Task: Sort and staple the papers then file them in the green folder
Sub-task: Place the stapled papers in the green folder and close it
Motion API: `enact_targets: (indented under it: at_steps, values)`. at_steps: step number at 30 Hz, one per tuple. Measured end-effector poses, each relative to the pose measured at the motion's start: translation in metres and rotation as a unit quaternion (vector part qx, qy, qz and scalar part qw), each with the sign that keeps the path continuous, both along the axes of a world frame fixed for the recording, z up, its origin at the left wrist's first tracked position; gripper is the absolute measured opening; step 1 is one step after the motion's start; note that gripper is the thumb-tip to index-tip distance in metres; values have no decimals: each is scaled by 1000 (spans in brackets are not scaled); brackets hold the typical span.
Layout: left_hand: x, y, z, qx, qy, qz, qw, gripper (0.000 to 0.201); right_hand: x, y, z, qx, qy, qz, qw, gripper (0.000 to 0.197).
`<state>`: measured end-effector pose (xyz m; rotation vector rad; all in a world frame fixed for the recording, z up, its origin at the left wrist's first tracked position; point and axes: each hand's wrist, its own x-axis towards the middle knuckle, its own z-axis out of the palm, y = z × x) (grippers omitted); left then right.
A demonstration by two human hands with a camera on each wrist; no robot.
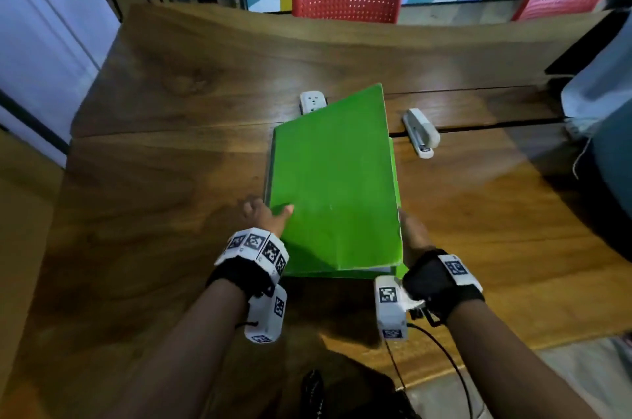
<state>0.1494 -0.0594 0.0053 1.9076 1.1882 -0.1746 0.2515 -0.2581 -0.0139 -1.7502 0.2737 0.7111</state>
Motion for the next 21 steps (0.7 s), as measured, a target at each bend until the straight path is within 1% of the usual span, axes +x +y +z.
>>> enact_targets:
  at_steps: [2,3,4,5,6,7,8,9,11,12,14,15,16,18,19,21]
  values:
    - [4,-1,-7,34,34,-21,999,71,7,-10,-3,106,97,-44,989,60]
    - [6,-2,-10,51,42,-24,998,70,11,-14,-2,135,122,-44,982,69]
    - [9,-4,-13,66,45,-20,997,69,14,-18,-3,140,132,-36,981,73]
    - [11,-6,-13,70,48,-12,996,68,16,-19,0,136,132,-25,982,71]
    - [14,-8,-13,70,49,-2,996,67,20,-17,-2,115,119,-12,986,64]
    - [16,-9,-13,66,47,9,997,67,23,-14,-1,75,97,7,992,52]
    - [17,-9,-14,59,44,16,997,68,26,-10,-3,20,60,24,998,40]
    - [18,-9,-14,49,41,19,998,68,28,-5,-5,-43,18,37,998,34]
    - [18,-8,-13,22,21,23,999,68,30,3,-11,-147,-47,41,987,36]
    - [17,-6,-12,5,12,28,1000,70,31,6,-13,-178,-60,31,982,36]
    - [17,1,-10,-40,4,53,998,77,30,10,-14,-201,-61,8,978,36]
    - [16,7,-11,-78,2,70,995,79,31,10,-13,-205,-56,5,977,36]
    - [16,10,-10,-118,1,82,990,78,32,10,-13,-206,-52,1,977,36]
    - [15,9,-4,-186,25,72,979,73,34,11,-10,-209,-41,1,977,35]
    - [14,7,0,-207,39,62,976,72,34,12,-8,-209,-35,1,977,36]
    - [14,3,2,-215,32,58,974,74,32,14,-5,-203,-36,-7,978,37]
